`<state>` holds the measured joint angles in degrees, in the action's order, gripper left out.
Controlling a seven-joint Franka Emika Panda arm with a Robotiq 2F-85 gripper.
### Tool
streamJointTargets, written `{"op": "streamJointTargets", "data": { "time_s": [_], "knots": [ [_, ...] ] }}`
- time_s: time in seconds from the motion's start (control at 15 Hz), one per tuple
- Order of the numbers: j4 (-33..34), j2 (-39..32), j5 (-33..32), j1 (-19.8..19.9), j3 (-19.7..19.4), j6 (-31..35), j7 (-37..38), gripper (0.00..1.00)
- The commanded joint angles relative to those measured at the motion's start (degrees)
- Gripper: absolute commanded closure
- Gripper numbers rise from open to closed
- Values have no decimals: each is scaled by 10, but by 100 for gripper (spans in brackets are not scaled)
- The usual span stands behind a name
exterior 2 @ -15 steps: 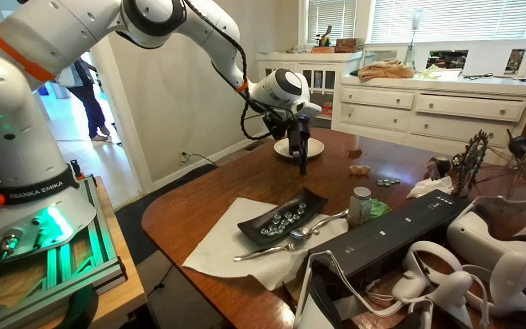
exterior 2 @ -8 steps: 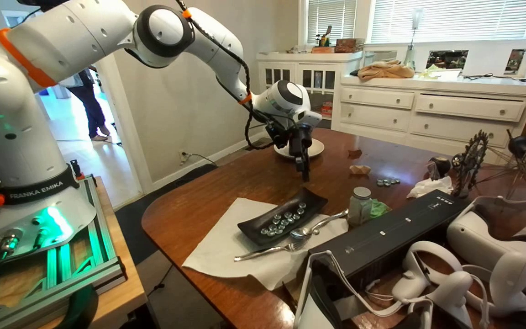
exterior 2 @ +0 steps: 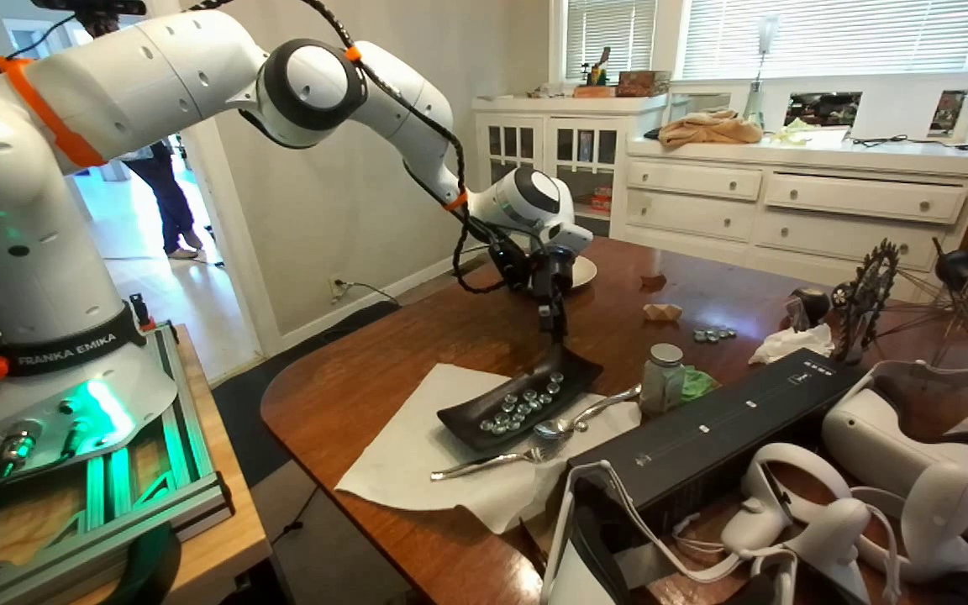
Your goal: Move the black plate backwards
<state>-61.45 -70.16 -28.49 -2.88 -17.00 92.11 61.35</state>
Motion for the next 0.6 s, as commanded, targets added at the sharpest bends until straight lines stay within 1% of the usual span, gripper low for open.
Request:
{"op": "streamJointTargets", "data": {
  "time_s": [0.0, 0.33, 0.4, 0.53],
  "knots": [
    [29, -31, 19, 5, -3, -28, 0, 0],
    [23, -34, 20, 12, -7, -39, 1, 2],
    [19, -29, 21, 16, -5, -32, -6, 4],
    [14, -23, 21, 22, -4, -21, -13, 5]
  ]
}}
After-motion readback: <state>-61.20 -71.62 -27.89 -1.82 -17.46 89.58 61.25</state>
